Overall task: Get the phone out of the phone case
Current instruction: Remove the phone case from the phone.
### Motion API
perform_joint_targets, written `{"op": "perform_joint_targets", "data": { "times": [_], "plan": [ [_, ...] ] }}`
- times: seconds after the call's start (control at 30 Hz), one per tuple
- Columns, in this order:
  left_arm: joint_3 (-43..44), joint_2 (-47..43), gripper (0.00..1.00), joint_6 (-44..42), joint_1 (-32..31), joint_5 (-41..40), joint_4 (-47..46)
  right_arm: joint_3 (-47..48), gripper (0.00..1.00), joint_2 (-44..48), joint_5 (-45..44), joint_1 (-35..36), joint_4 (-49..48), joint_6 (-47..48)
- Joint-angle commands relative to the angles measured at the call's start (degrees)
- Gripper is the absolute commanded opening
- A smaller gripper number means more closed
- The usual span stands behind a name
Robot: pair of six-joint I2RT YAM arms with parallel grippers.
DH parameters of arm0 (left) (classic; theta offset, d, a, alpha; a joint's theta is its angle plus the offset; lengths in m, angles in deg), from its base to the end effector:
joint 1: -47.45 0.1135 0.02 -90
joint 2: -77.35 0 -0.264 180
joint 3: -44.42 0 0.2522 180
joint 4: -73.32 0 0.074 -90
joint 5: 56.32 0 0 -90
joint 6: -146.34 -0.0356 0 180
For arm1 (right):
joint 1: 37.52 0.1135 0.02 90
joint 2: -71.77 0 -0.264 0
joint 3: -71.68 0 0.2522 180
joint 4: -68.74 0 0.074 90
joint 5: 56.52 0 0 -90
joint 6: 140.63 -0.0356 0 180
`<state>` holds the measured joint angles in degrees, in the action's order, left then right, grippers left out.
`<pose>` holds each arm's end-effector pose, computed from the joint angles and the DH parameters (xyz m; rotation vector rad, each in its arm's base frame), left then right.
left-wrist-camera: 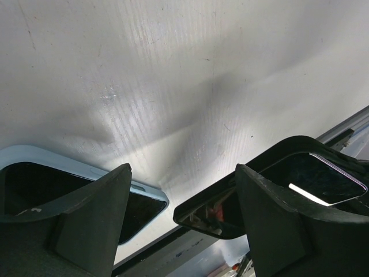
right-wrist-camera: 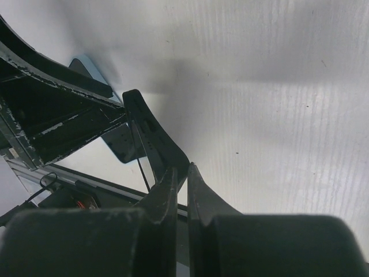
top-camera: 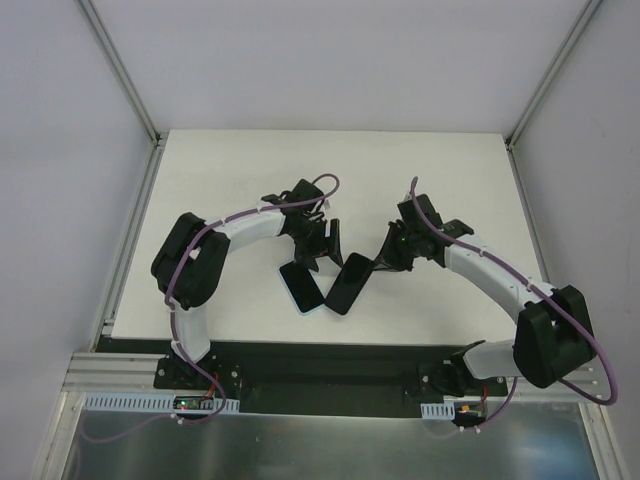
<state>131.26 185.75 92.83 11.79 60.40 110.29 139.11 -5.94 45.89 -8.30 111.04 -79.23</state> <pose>0.3101 -0.2422 0.1811 0.1669 2.7985 -1.0010 0.2389 0.1424 0.2401 -0.1094 2.5904 0.6708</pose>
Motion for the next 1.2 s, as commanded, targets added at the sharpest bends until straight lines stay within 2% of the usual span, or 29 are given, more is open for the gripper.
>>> {"op": "perform_joint_targets", "data": {
  "times": [0.0,0.4,0.8,1.0,1.07,1.17],
  "plan": [
    [3.4,-0.2,0.72,-1.7,-1.7,5.8,1.6,-0.5,0.01,-0.8,5.3,-0.1,-8.0,-4.3],
    [7.1,5.2,0.72,-1.3,-3.6,8.0,1.6,-4.5,0.01,-0.2,7.2,0.5,-13.9,-7.2],
    [8.7,8.4,0.72,-1.2,-5.0,8.6,1.6,-7.8,0.01,-3.2,6.3,3.6,-22.1,-14.3],
    [9.2,9.9,0.72,-1.2,-6.3,8.7,1.6,-10.7,0.01,-3.2,6.9,3.6,-31.3,-20.7],
    [9.3,10.1,0.72,-1.2,-6.4,8.8,1.6,-13.1,0.01,-2.1,6.8,3.5,-38.6,-23.5],
    [9.3,10.5,0.71,-1.3,-6.3,9.0,1.5,-15.2,0.01,-1.1,6.4,3.5,-44.2,-26.7]
  ]
}}
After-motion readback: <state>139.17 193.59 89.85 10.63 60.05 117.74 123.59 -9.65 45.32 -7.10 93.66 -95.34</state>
